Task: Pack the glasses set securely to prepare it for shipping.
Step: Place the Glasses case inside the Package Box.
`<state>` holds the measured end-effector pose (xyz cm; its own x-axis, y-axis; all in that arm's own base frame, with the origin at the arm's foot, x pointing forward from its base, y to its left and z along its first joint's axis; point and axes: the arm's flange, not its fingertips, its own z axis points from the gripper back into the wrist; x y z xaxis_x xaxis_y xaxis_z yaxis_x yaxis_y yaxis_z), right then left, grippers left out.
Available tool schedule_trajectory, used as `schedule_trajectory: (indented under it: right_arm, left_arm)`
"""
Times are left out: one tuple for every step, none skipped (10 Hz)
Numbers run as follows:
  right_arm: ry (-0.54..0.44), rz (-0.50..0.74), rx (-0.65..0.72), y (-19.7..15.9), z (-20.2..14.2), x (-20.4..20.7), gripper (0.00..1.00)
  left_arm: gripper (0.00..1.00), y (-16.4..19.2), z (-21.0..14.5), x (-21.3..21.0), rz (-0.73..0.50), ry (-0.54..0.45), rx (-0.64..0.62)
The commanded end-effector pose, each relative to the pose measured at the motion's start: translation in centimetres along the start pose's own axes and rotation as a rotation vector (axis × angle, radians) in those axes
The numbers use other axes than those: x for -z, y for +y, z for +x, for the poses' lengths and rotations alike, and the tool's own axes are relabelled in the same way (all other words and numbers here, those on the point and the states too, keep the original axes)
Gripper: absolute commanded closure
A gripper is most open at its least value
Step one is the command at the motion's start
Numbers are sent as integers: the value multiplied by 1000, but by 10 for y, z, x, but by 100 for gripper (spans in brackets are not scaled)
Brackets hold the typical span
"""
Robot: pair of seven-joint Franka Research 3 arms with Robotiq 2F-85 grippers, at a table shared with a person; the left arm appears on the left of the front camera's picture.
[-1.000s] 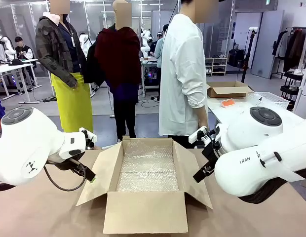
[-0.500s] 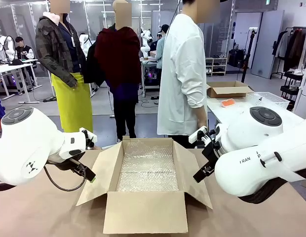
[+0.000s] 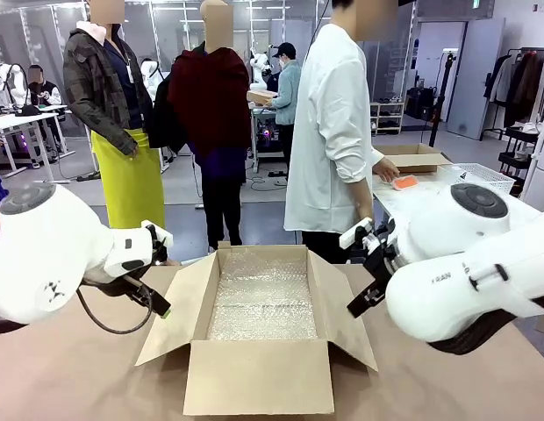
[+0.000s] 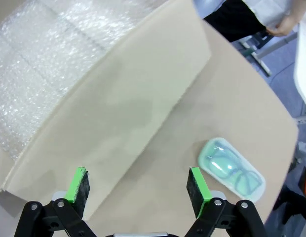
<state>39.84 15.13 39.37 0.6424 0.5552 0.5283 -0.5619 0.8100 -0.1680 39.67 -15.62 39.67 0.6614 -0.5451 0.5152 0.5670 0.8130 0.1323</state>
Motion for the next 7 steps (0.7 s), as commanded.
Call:
schedule_trajectory:
  right_arm:
    - [25, -23, -30, -31, -11, -54, 0]
    - [66, -28, -45, -47, -16, -71, 0]
    - [113, -46, -75, -62, -22, -82, 0]
    - [148, -27, -96, -73, -29, -86, 0]
    - [160, -21, -119, -83, -35, -88, 0]
    - [170, -11, -141, -87, -36, -83, 0]
    - [152, -31, -90, -92, -36, -78, 0]
  left_arm:
    - [0, 5, -9, -67, -137, 6, 96]
    - [0, 3, -13, -93, -203, -34, 139]
    - [0, 0, -18, -117, -249, -63, 199]
    - [0, -6, -26, -135, -311, -90, 262]
    - [0, -10, -34, -151, -336, -122, 292]
    - [0, -13, -42, -163, -348, -147, 306]
    - [0, -15, -46, -170, -336, -165, 298]
